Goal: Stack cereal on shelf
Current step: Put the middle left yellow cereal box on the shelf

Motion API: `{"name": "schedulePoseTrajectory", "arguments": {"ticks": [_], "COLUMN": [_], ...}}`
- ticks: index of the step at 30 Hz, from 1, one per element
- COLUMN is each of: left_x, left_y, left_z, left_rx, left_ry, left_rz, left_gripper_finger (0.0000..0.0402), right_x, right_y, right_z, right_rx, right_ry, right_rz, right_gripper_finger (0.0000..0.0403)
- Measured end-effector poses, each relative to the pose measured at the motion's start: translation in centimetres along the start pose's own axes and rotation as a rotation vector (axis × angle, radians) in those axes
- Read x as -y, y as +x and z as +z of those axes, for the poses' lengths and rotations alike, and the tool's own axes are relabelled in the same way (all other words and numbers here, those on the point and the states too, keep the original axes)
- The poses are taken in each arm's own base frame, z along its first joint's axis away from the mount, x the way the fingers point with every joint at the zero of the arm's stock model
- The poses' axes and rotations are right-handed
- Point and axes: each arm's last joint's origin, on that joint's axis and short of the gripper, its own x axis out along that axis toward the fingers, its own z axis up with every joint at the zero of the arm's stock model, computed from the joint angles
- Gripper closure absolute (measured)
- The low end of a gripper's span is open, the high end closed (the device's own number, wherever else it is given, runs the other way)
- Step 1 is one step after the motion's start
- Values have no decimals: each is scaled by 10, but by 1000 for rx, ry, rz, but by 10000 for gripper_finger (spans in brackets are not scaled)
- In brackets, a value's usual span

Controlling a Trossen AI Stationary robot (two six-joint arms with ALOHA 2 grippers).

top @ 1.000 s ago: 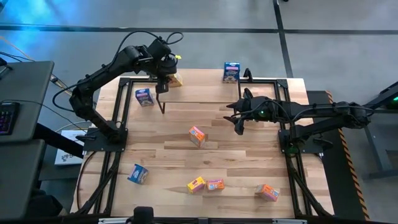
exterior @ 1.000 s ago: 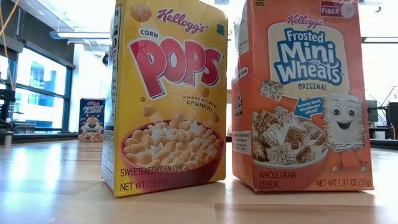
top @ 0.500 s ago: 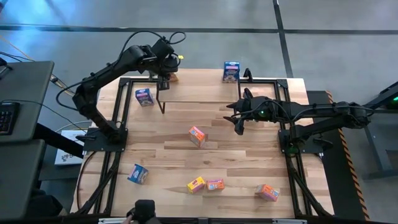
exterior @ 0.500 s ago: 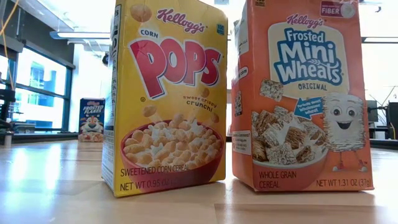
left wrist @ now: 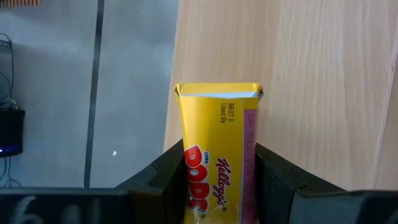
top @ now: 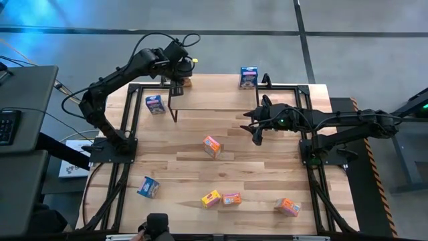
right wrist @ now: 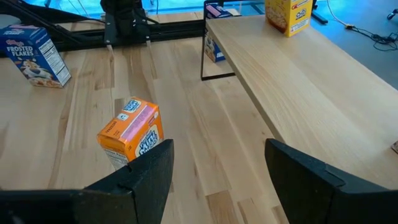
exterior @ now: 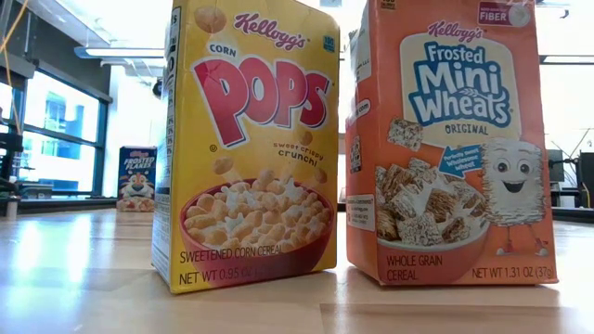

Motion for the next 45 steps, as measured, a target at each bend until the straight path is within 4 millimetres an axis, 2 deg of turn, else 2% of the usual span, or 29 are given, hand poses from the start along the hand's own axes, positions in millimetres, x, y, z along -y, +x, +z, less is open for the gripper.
{"name": "schedulePoseTrajectory", "arguments": {"ticks": [7,19,45], "left_x": [0,-1,-5], "left_y": [0,2,1], "left_z": [0,1,4], "left_rx": [5,14,28], "left_ry": [-3,-7,2], "left_rz": [-7,-4,74], "left_gripper_finger": [259,199,196], "right_x": [0,0,-1], "right_y": [0,0,0], "right_z": [0,0,0], "right_rx": [0,0,-2], "right_ry": [0,0,-1], "right_rz": [0,0,27], "right_gripper_finger": [158,158,158]}}
